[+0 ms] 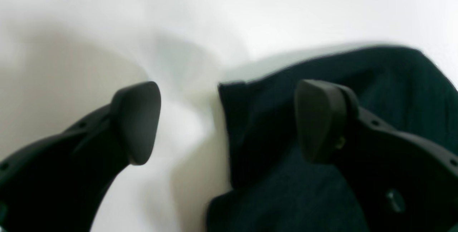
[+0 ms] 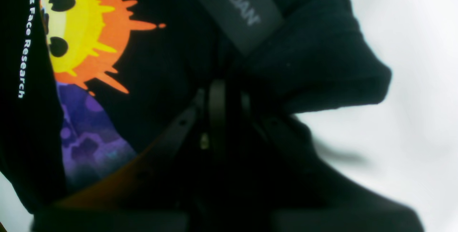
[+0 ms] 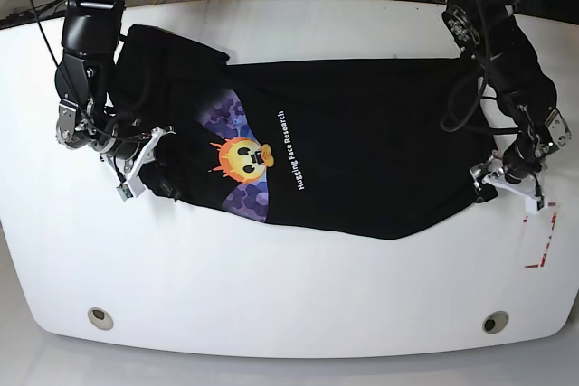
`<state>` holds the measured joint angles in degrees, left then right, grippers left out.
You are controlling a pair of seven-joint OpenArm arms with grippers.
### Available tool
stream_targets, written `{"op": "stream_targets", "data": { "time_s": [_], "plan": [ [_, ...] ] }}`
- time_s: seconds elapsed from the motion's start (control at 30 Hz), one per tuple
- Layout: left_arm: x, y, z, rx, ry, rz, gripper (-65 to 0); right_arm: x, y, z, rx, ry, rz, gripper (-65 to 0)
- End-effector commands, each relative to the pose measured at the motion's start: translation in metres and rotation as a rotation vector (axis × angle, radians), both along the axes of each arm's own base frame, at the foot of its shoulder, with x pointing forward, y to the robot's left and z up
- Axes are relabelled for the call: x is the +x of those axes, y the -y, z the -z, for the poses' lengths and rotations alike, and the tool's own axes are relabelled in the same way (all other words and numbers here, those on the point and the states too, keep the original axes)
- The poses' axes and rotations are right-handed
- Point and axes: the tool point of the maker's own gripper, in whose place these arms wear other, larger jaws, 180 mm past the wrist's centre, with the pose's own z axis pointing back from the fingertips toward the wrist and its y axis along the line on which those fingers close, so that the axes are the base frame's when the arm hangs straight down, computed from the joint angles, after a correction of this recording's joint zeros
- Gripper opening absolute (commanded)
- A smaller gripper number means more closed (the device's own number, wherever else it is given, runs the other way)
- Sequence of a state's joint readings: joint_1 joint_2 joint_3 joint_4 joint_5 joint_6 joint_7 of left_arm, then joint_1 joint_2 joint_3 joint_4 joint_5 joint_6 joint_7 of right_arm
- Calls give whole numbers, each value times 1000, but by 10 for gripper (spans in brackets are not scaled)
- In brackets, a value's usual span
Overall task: Fold the T-shirt properly
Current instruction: 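Grasp the black T-shirt's side edge and hem corner with both grippers, then lift the shirt with both grippers and fold it over onto itself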
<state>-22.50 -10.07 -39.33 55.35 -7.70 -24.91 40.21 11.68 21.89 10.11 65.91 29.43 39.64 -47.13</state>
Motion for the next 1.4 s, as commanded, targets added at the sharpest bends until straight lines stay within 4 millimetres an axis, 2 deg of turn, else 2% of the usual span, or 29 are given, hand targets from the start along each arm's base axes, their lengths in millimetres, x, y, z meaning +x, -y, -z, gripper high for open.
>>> {"op": "stream_targets", "data": {
  "time_s": [0.0,0.17,0.23,0.3,0.43,0.5,0.57,0.7,0.8,1.07,1.27,1.37],
  "plan": [
    [10,-5,-9,-14,32,-5,-114,14,6,-19,3,63,3,-650],
    [17,11,-1,-28,4,43,-115,15,6,-19,3,64,4,-650],
    [18,16,0,-27,-1,58,-146,15,6,-19,3,64,4,-650],
    [19,19,0,-24,-4,67,-236,15,6,-19,3,64,4,-650],
    [17,23,9,-40,-27,73,-501,15,5,-19,4,65,4,-650],
    [16,24,11,-45,-33,74,-585,15,6,-20,3,66,4,-650],
    [17,22,10,-39,-31,69,-640,15,6,-20,3,68,4,-650],
    [20,14,-6,-3,2,68,-649,19,4,-27,-1,87,-4,-650],
    [27,3,-37,67,58,68,-649,24,4,-43,-21,136,-21,-650],
    [26,-10,-89,181,96,79,-649,1,1,-52,-91,159,-82,-650],
    [19,-13,-108,249,122,84,-649,-22,18,-66,-156,172,-49,-650],
    [18,-10,-110,289,113,117,-649,-30,17,-70,-183,174,-66,-650]
  ]
}}
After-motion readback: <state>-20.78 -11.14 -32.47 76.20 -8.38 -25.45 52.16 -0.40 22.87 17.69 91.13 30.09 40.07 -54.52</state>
